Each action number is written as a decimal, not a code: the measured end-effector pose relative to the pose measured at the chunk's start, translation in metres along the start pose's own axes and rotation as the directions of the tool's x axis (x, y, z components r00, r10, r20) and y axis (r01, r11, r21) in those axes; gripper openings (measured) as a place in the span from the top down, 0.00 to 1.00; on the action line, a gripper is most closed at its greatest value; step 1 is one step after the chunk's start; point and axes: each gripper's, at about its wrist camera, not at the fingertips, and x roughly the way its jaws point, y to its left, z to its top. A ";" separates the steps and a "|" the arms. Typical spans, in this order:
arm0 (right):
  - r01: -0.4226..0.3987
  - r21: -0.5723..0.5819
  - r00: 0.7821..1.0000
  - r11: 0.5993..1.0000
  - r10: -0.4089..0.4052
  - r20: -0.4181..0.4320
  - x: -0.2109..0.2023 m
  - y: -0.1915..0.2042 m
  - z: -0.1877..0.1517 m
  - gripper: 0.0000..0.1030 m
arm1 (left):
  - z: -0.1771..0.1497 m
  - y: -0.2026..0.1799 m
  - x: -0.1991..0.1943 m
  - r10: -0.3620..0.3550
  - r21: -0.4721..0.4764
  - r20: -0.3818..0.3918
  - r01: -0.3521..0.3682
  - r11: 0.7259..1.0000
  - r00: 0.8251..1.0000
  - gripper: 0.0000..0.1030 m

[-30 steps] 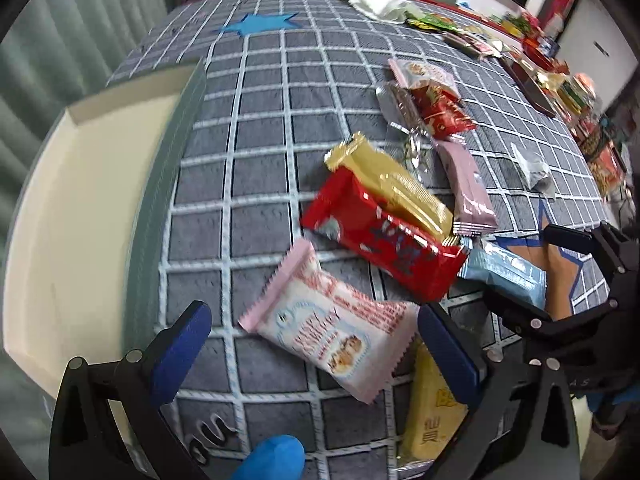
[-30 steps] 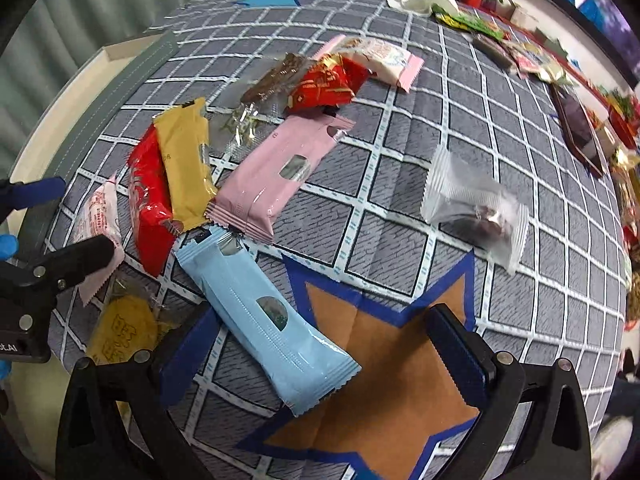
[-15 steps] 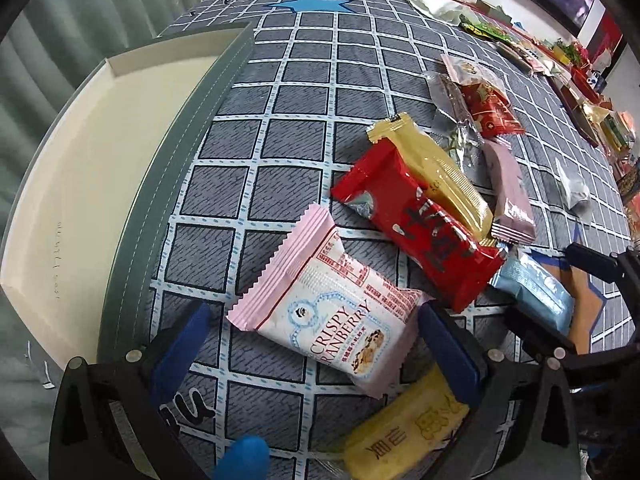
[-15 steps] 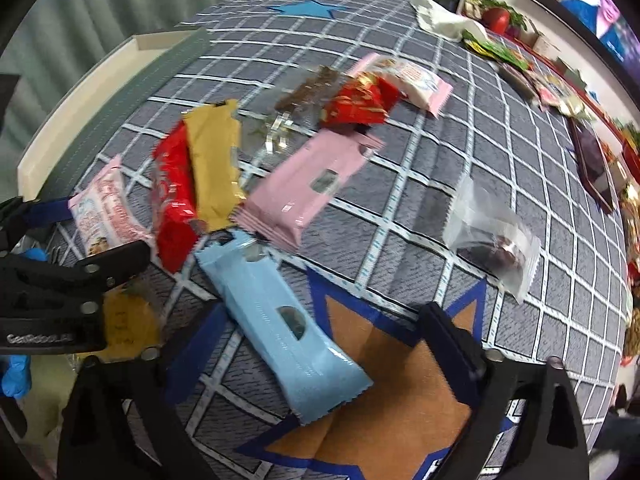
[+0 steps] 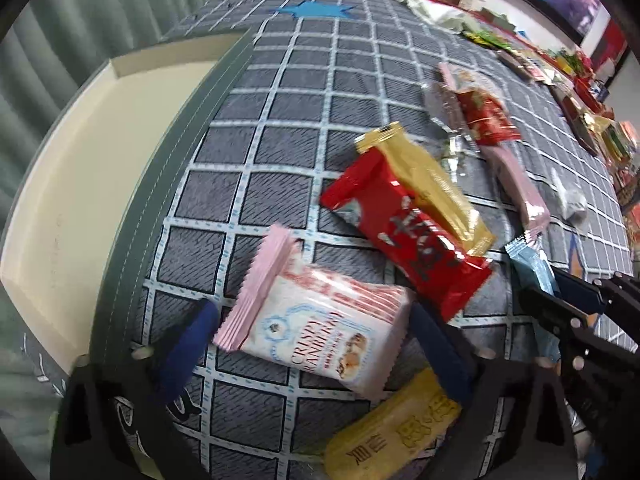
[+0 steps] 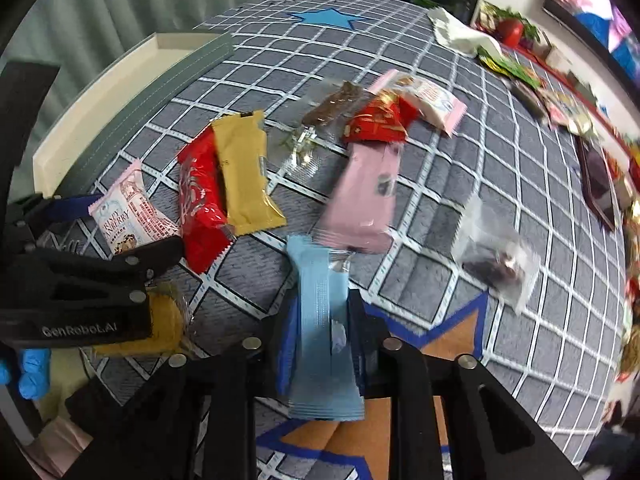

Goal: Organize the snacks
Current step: 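Grasp the pink Crispy Cranberry bar with left tool while right tool grasps light-blue bar, then carry both packets into the cream box and open both tools, then return to the table and grasp the clear candy packet with right tool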

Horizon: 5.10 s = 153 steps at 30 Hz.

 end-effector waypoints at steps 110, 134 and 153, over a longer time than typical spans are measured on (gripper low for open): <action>-0.039 -0.170 0.998 0.985 0.049 0.050 0.002 0.169 0.122 0.11 | 0.031 0.197 -0.070 0.267 -0.155 0.289 -0.230 0.961 0.919 0.00; -0.088 -0.114 0.994 0.990 0.095 0.057 -0.013 0.132 0.101 0.11 | 0.032 0.176 -0.082 0.362 -0.117 0.301 -0.343 0.932 0.882 0.00; 0.081 0.200 0.996 0.976 -0.088 0.027 -0.033 -0.026 0.032 0.11 | 0.031 0.003 -0.057 -0.115 0.317 0.206 0.045 0.947 0.972 0.00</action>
